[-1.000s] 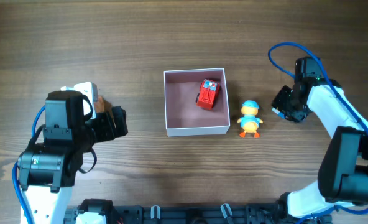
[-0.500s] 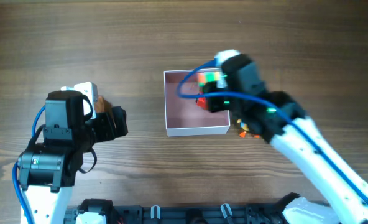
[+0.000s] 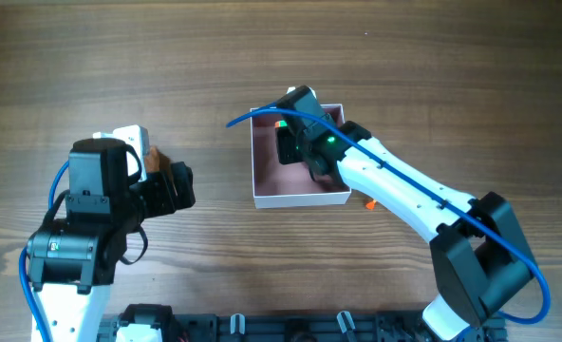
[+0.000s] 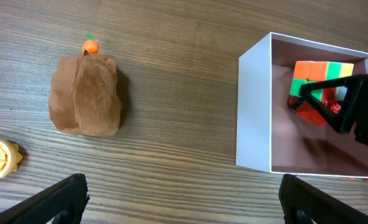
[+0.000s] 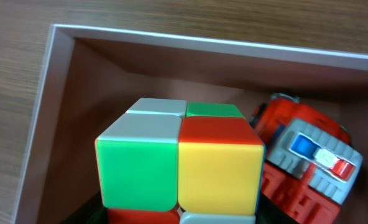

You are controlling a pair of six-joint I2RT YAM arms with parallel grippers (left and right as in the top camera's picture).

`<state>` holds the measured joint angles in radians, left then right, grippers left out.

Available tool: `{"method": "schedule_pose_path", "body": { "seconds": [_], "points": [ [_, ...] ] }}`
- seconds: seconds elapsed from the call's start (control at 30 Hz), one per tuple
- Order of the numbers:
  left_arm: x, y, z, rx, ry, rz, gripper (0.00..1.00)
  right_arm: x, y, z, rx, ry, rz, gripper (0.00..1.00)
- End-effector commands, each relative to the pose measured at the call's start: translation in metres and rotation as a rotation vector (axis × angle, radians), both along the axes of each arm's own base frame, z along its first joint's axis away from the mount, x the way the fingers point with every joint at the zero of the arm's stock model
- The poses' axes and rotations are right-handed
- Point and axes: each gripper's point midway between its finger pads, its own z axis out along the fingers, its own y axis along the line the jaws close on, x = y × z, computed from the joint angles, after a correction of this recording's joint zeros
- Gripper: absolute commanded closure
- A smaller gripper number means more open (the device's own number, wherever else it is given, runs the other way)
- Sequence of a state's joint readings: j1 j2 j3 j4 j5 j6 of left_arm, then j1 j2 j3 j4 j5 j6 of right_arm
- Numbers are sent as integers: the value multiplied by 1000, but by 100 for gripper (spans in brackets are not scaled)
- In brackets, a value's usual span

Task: Pack container
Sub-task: 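Place the Rubik's cube into the box beside the truck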

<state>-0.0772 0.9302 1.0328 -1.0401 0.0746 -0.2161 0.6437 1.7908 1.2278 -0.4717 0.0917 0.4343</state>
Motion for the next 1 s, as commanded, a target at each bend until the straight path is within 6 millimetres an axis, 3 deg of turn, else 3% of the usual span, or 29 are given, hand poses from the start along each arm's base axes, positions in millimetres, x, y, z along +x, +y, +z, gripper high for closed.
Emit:
{"method": "schedule_pose_path", "body": {
  "seconds": [0.0, 0.13, 0.33, 0.4, 0.53, 0.73, 0.83, 0.9, 0.97],
  "points": [
    [2, -1, 8, -16, -21, 6, 0, -2, -26, -11, -99, 28, -115, 96],
    [2, -1, 8, -16, -20, 5, 0, -5, -30, -13, -129, 37, -104, 96],
    [3, -1, 8, -16, -21, 5, 0, 2, -20, -8, -130, -8, -1, 96],
    [3, -1, 8, -16, -21, 5, 0, 8, -15, -4, -125, -43, 33, 90],
    [3, -1, 8, -16, -21, 5, 0, 8, -6, -4, -84, -41, 60, 89],
    [3, -1, 8, -16, -21, 5, 0, 5, -6, -36, -115, 24, 60, 89],
    [3, -1, 8, -16, -21, 5, 0, 5, -6, -42, -120, 32, 60, 89],
    [3, -1, 8, -16, -21, 6, 0, 4, -6, -43, -122, 35, 60, 82],
    [3, -1, 8, -16, -21, 6, 0, 6, -5, -42, -119, 29, 61, 66]
  ]
}}
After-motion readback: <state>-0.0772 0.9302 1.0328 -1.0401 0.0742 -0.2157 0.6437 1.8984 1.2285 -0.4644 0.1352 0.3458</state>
